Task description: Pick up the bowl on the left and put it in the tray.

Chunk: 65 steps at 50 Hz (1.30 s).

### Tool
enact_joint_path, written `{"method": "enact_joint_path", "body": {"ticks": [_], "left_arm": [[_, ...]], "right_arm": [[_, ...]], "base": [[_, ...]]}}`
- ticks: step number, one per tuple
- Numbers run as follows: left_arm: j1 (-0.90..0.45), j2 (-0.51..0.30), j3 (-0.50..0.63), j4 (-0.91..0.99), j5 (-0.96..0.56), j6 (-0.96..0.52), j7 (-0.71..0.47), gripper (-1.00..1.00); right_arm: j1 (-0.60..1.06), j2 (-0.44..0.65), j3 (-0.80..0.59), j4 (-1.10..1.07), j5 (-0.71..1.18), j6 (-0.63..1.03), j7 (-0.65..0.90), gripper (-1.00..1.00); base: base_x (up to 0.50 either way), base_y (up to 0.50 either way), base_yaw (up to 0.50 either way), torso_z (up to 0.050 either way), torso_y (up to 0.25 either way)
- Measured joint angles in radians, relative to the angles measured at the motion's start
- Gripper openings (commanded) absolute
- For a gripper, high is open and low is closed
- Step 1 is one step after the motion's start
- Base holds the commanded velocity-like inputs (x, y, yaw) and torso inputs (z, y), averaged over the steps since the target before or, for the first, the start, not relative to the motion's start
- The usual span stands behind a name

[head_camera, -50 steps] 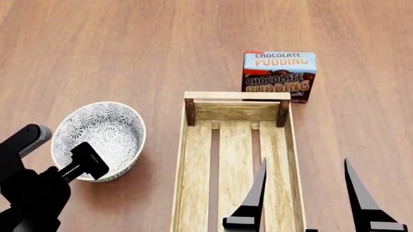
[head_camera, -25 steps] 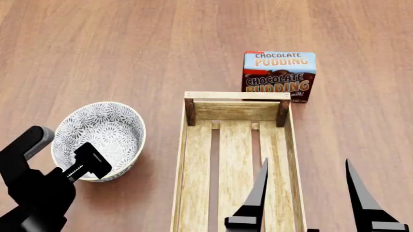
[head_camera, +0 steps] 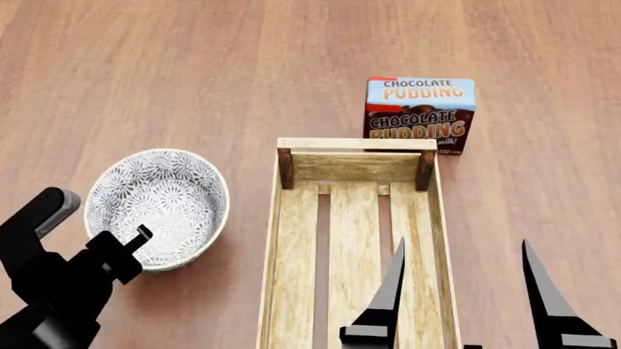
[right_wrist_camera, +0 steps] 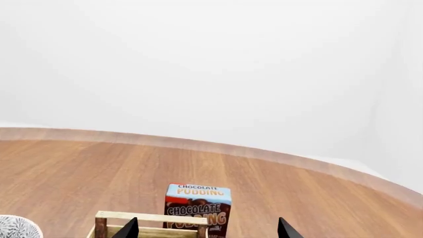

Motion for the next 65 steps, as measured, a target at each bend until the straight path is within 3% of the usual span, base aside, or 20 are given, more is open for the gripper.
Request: {"method": "enact_joint_path", "body": {"ticks": [31, 65], "left_arm": [[0.000, -0.009, -0.001, 0.025, -0.055, -0.005, -0.033, -1.00], [0.006, -0.042, -0.006, 0.276, -0.163, -0.095, -0.134, -1.00]], "right_arm": [[0.002, 0.009, -0.002, 0.001, 0.011, -0.001, 0.010, 1.00], [0.004, 0.018, -0.010, 0.000, 0.018, 0.000, 0.022, 1.00]], "base": [[0.00, 0.00, 0.00, 0.000, 0.000], [0.00, 0.00, 0.00, 0.000, 0.000]]}}
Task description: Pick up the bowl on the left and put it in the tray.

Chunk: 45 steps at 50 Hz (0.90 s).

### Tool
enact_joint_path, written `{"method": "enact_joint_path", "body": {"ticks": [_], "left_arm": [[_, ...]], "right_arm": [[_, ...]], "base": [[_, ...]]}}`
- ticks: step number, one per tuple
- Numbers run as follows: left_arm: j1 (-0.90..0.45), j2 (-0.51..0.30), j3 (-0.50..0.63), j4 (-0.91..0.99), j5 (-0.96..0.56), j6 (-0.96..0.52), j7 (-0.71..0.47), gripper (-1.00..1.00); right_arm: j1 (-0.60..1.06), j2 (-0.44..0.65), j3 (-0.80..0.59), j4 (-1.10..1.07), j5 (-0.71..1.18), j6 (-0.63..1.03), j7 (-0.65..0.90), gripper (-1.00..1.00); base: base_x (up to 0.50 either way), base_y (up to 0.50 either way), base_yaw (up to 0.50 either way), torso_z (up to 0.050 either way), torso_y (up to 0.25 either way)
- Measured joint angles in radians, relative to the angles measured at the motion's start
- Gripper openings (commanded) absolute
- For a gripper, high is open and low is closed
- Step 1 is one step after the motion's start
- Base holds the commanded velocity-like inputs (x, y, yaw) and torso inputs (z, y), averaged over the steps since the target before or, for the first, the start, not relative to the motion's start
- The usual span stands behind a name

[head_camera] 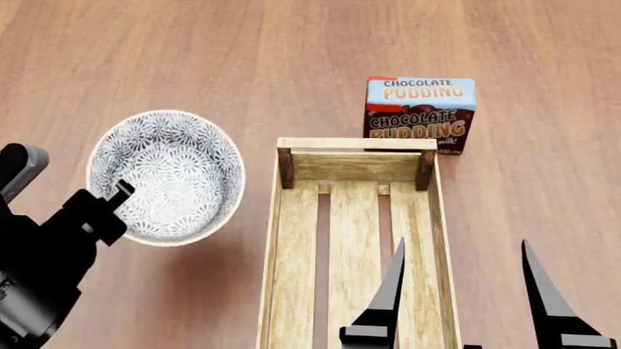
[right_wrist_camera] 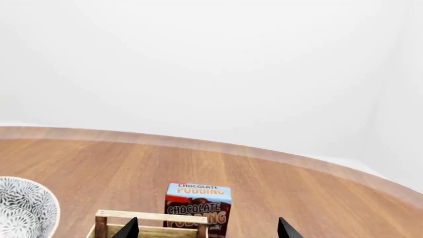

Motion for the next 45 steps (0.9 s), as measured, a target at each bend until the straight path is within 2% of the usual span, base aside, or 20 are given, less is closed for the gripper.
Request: {"method": "enact_joint_path", "body": {"ticks": [22, 45], "left_arm": [[-0.009, -0.024, 0.020, 0.151, -0.082, -0.088, -0.041, -1.00], [-0.011, -0.021, 0.022, 0.312, -0.253, -0.209, -0.110, -1.00]], "right_arm": [[0.001, 0.007, -0.002, -0.007, 0.007, 0.002, 0.008, 1.00], [0.006, 0.014, -0.004, -0.017, 0.015, 0.016, 0.016, 1.00]], "base": [[0.00, 0.00, 0.00, 0.000, 0.001], [0.00, 0.00, 0.00, 0.000, 0.000]]}}
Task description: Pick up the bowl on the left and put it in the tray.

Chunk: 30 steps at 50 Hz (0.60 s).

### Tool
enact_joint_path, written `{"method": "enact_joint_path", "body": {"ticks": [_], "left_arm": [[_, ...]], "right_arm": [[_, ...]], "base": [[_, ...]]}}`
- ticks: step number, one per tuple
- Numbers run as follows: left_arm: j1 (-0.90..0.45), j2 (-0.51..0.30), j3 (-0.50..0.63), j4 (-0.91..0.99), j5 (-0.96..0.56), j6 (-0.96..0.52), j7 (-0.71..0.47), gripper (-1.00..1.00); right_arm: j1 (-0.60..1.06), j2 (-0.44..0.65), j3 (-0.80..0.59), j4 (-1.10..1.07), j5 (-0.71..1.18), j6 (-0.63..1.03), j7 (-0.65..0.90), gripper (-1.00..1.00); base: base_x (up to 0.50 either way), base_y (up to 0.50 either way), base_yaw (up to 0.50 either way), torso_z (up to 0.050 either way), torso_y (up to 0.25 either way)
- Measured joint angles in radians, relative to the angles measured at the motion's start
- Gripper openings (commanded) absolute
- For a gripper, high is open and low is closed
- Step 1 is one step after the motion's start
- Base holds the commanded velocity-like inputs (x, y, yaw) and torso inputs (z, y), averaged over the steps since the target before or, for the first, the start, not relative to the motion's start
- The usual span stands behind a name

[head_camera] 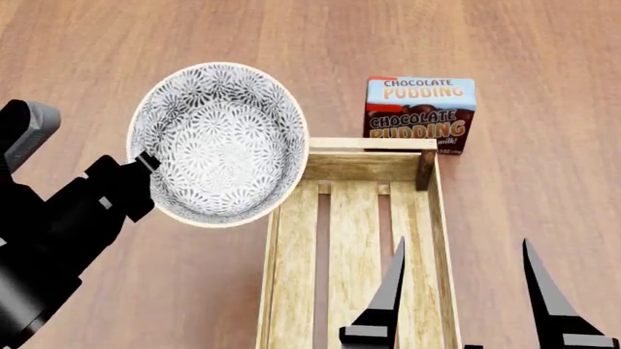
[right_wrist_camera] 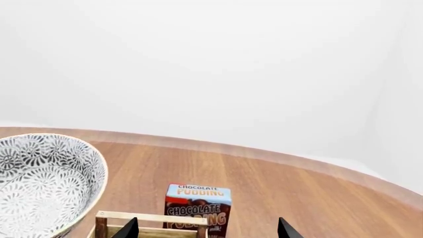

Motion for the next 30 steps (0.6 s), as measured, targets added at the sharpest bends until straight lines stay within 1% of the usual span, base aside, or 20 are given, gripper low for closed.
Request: {"method": "enact_joint_path", "body": {"ticks": [11, 30], "left_arm": [[-0.003, 0.013, 0.027, 0.044, -0.042, -0.034, -0.018, -1.00], [0.005, 0.036, 0.071, 0.045, -0.072, -0.053, -0.022, -1.00]], "right_arm": [[0.003, 0.003, -0.002, -0.001, 0.004, 0.002, 0.003, 1.00], [0.001, 0.009, 0.003, -0.005, 0.013, 0.000, 0.009, 1.00]], "base": [[0.00, 0.00, 0.00, 0.000, 0.000], [0.00, 0.00, 0.00, 0.000, 0.001]]}}
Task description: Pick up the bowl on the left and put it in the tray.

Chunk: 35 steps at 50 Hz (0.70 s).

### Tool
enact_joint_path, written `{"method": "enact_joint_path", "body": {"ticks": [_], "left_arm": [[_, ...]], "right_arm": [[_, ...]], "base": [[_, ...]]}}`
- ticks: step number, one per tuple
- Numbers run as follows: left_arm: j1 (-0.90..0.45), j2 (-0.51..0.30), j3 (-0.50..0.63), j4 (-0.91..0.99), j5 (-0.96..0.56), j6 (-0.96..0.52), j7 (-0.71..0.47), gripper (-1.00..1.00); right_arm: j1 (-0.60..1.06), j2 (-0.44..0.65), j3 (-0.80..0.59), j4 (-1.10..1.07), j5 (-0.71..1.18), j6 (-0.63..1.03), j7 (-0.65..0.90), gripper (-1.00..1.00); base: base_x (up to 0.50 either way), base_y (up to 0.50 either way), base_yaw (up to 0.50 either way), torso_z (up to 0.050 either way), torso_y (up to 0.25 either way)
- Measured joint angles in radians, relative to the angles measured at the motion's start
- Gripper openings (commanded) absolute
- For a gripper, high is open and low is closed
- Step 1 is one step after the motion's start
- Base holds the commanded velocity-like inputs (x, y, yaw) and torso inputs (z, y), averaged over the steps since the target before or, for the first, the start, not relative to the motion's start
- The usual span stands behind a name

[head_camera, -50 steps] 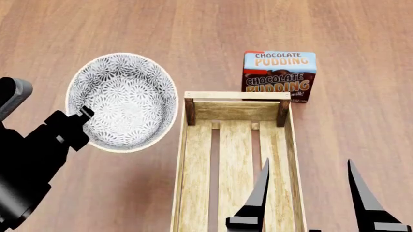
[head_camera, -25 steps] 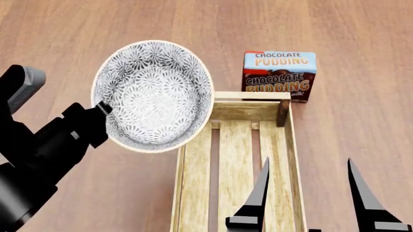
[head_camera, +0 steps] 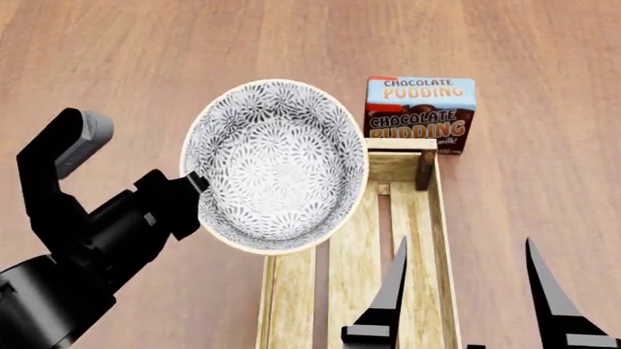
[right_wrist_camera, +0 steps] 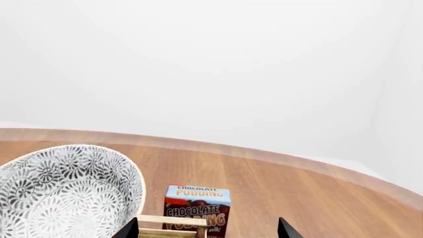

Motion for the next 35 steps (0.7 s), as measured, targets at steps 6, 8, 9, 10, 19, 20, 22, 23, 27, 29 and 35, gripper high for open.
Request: {"method": "enact_joint_path", "body": {"ticks": [6, 8, 9, 10, 19, 20, 22, 23, 27, 29, 35], "left_arm": [[0.002, 0.006, 0.013, -0.007, -0.013, -0.009, -0.008, -1.00], [0.003, 0.009, 0.016, -0.010, -0.021, -0.013, -0.012, -1.00], [0.003, 0.011, 0.018, -0.011, -0.024, -0.014, -0.014, -1.00], [0.004, 0.012, 0.019, -0.013, -0.028, -0.016, -0.015, -1.00], [0.008, 0.022, 0.033, -0.029, -0.058, -0.028, -0.031, -1.00], [0.009, 0.023, 0.035, -0.032, -0.061, -0.029, -0.033, -1.00], [0.010, 0.025, 0.038, -0.036, -0.066, -0.031, -0.036, -1.00], [0.010, 0.026, 0.040, -0.038, -0.069, -0.032, -0.037, -1.00], [0.012, 0.030, 0.048, -0.049, -0.075, -0.033, -0.040, -1.00], [0.013, 0.031, 0.052, -0.053, -0.078, -0.034, -0.042, -1.00], [0.018, 0.036, 0.060, -0.069, -0.087, -0.032, -0.047, -1.00]], "right_arm": [[0.000, 0.002, 0.000, -0.001, 0.002, -0.001, 0.002, 1.00], [0.000, 0.003, 0.001, -0.001, 0.003, -0.001, 0.003, 1.00], [0.000, 0.003, 0.001, -0.001, 0.003, 0.000, 0.003, 1.00], [0.000, 0.003, 0.001, -0.002, 0.003, 0.000, 0.003, 1.00], [0.000, 0.006, 0.001, -0.002, 0.006, 0.000, 0.007, 1.00], [0.000, 0.006, 0.001, -0.002, 0.006, 0.000, 0.007, 1.00], [0.000, 0.007, 0.001, -0.002, 0.007, 0.000, 0.008, 1.00], [0.000, 0.007, 0.001, -0.002, 0.007, 0.000, 0.008, 1.00], [0.000, 0.008, 0.000, -0.002, 0.008, 0.000, 0.010, 1.00], [0.000, 0.009, 0.001, -0.002, 0.009, 0.000, 0.010, 1.00], [0.000, 0.011, 0.001, -0.004, 0.010, 0.000, 0.013, 1.00]], "base": [[0.00, 0.00, 0.00, 0.000, 0.000], [0.00, 0.00, 0.00, 0.000, 0.000], [0.00, 0.00, 0.00, 0.000, 0.000], [0.00, 0.00, 0.00, 0.000, 0.000], [0.00, 0.00, 0.00, 0.000, 0.001], [0.00, 0.00, 0.00, 0.000, 0.000], [0.00, 0.00, 0.00, 0.000, 0.000], [0.00, 0.00, 0.00, 0.000, 0.000], [0.00, 0.00, 0.00, 0.000, 0.000], [0.00, 0.00, 0.00, 0.000, 0.000], [0.00, 0.00, 0.00, 0.000, 0.000]]}}
